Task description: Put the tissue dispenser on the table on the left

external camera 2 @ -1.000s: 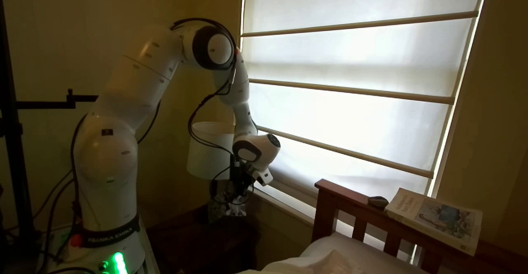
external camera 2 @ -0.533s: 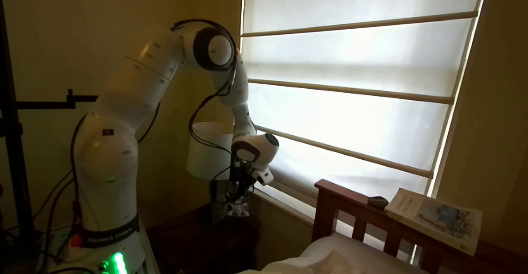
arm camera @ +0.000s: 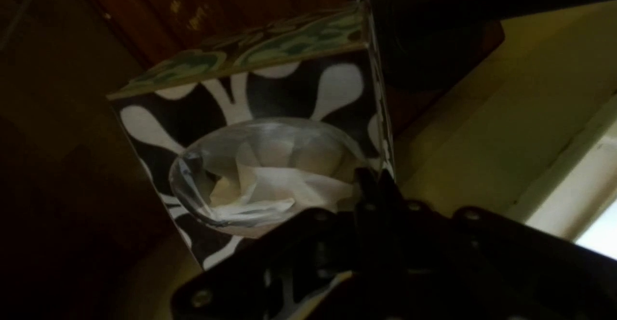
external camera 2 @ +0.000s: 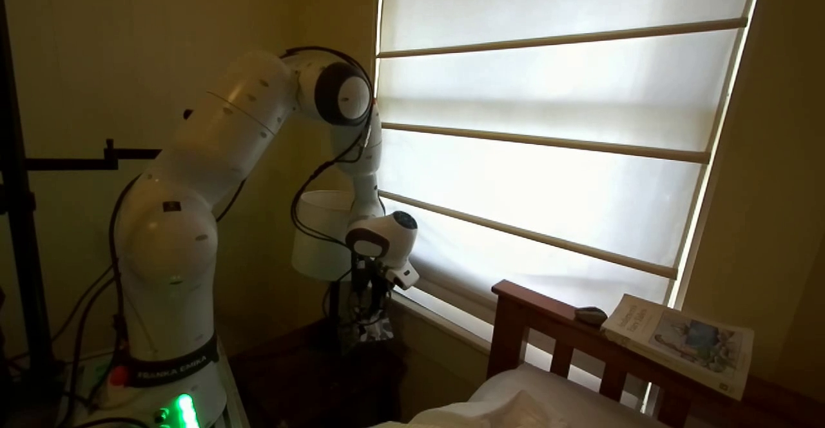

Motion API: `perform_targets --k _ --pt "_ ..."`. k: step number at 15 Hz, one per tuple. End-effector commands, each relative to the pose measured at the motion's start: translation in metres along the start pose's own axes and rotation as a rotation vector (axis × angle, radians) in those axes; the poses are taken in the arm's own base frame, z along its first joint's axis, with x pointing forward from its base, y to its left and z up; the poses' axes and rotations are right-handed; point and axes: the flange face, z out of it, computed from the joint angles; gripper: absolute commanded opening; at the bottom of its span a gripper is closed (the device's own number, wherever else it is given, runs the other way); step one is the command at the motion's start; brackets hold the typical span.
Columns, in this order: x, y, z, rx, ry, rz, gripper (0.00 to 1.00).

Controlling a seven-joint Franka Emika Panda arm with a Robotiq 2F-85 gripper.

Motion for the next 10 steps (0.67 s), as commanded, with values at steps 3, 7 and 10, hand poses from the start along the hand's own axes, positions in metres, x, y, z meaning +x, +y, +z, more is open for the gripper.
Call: perform_targets --k 3,7,10 --pt "0.016 0.039 0.01 0.025 -0.023 -0.184 0.01" --pt "0.02 0.053 0.004 0.042 -0.017 -0.175 0.03" --pt "0.013 0.042 0.003 0.016 0.001 -0.205 0.01"
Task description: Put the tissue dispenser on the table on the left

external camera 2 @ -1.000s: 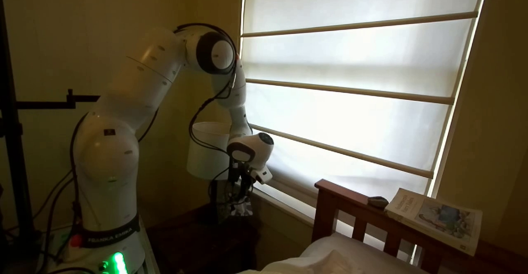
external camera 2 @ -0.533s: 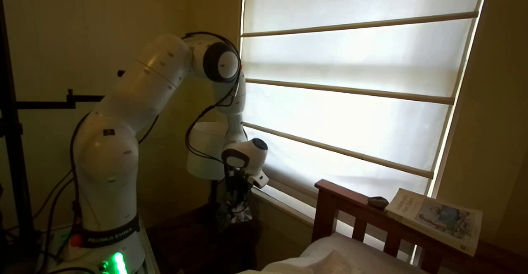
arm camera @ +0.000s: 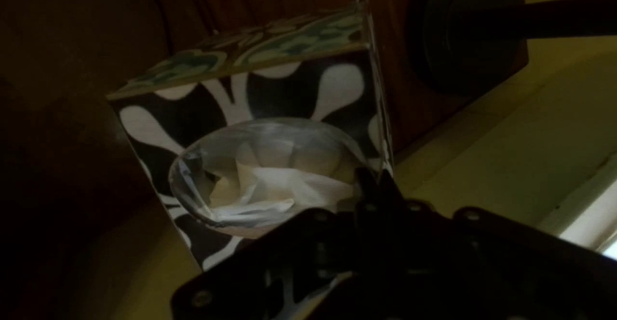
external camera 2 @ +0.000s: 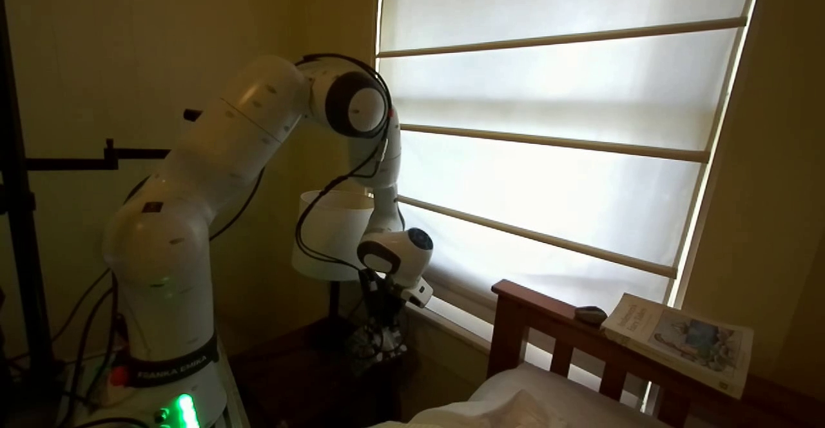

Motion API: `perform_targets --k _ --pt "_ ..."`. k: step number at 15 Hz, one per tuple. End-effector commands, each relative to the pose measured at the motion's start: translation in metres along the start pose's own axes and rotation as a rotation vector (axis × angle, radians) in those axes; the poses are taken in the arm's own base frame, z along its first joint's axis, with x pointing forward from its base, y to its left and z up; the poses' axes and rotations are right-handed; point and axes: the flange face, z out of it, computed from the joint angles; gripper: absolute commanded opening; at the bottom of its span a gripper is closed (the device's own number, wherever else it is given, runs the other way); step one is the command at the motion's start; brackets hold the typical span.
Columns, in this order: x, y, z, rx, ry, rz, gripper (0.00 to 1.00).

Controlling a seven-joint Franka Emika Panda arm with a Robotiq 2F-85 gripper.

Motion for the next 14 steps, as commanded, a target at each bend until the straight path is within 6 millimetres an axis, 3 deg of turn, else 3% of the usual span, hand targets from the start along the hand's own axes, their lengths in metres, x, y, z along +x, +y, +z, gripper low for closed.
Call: perform_targets --k 1,6,14 --pt "-0.011 -0.026 0.009 -0.049 0.006 -0.046 0.01" --pt "-0.022 -0.062 0.02 -0.043 0.021 -0.12 0.01" --pt "-0.023 -0.072 0.022 0.003 0.016 -0.108 0.01"
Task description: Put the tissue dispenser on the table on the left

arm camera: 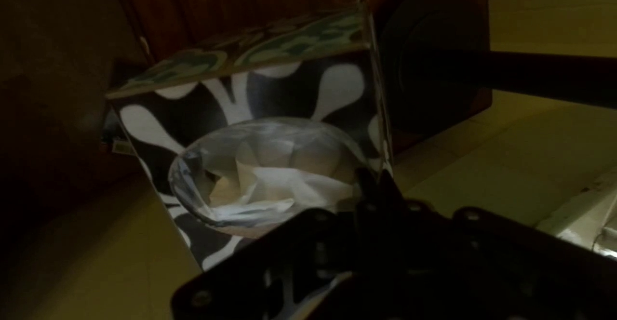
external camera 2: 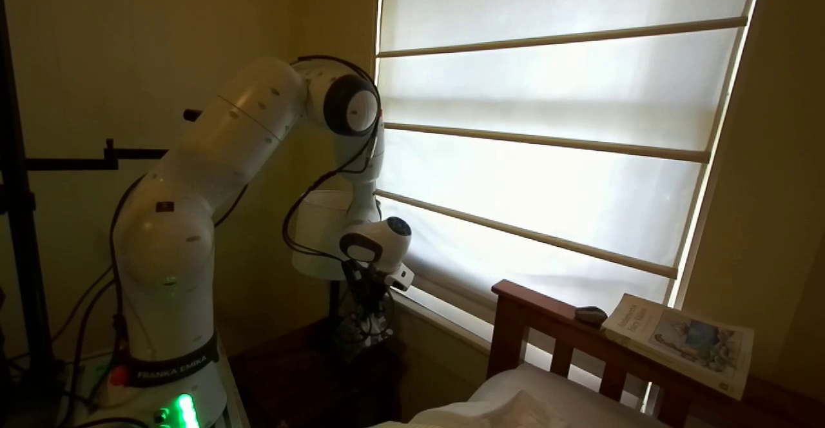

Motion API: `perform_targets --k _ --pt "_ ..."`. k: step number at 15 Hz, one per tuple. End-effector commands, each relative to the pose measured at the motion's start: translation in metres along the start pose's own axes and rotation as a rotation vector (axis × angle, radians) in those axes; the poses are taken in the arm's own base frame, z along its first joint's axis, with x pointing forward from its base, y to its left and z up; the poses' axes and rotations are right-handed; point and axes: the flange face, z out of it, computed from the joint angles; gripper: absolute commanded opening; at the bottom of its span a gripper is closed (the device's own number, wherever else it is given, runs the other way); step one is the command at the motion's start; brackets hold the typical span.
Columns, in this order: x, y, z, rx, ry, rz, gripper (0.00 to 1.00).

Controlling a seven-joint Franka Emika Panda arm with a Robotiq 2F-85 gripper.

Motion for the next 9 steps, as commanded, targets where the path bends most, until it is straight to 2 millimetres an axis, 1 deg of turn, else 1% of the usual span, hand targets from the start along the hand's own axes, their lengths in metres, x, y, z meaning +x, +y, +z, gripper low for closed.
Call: perform_targets --k 1,5,7,9 --pt "0.002 -0.007 -0.001 0.024 0.011 0.016 0.01" --pt "-0.004 -0.007 0.008 -0.002 -0.035 0.038 0.01" --pt "-0.006 -0.016 0.015 0.0 -0.036 0.036 0.01" --pt "-0.007 -0.022 0.015 0.004 -0.026 0.031 0.01"
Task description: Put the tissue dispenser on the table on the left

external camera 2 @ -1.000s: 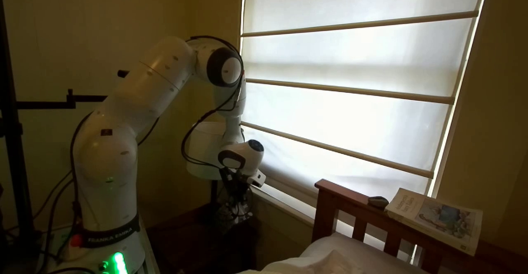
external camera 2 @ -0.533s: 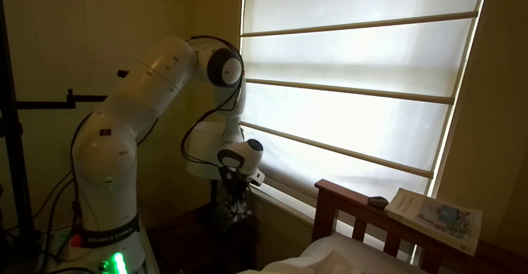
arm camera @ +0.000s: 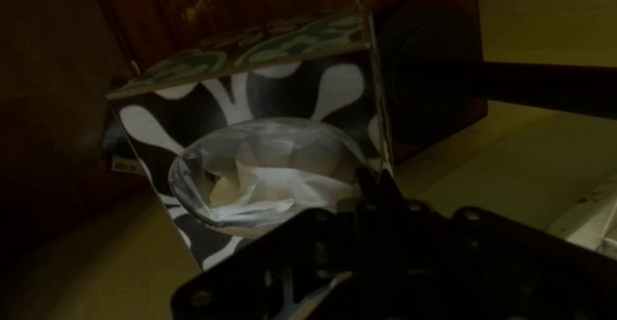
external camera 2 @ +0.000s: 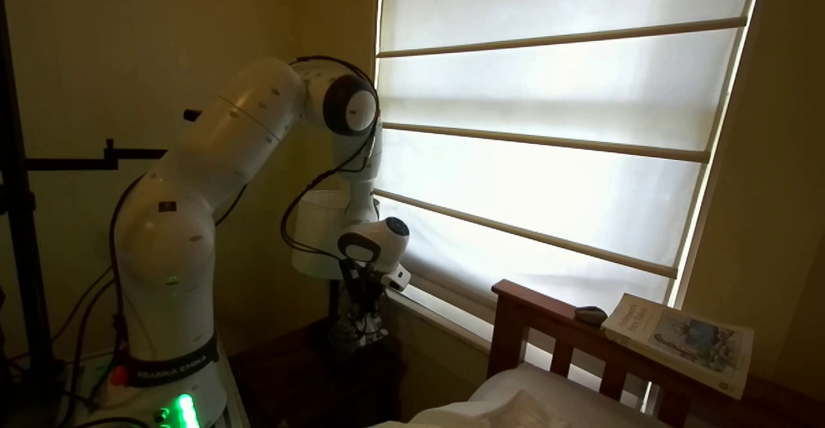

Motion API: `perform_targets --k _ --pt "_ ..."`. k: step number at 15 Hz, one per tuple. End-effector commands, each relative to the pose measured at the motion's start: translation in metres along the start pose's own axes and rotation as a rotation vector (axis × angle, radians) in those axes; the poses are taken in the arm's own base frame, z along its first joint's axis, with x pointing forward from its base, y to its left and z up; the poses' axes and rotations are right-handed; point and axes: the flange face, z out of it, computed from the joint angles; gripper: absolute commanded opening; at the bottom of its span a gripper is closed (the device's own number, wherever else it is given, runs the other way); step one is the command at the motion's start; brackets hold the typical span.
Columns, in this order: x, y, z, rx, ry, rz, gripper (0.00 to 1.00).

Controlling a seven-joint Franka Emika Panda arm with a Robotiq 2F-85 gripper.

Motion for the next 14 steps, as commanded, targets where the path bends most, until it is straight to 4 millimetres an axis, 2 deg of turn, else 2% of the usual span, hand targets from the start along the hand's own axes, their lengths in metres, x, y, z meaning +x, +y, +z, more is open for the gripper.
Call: perform_targets --k 1,11,12,13,14 --pt "-0.002 -0.0164 0.0089 0.007 0.0 0.0 0.01" --pt "-0.0003 -0.0217 0.0097 0.033 -0.01 -0.004 0.01" --pt "0.0005 -0.0219 0.0095 0.037 -0.01 -0.004 0.28" --pt "0.0011 -0.0219 0.0096 0.038 -0.01 -0.004 0.29" --pt "0.0016 -0.022 0.0098 0.039 -0.01 -0.004 0.35"
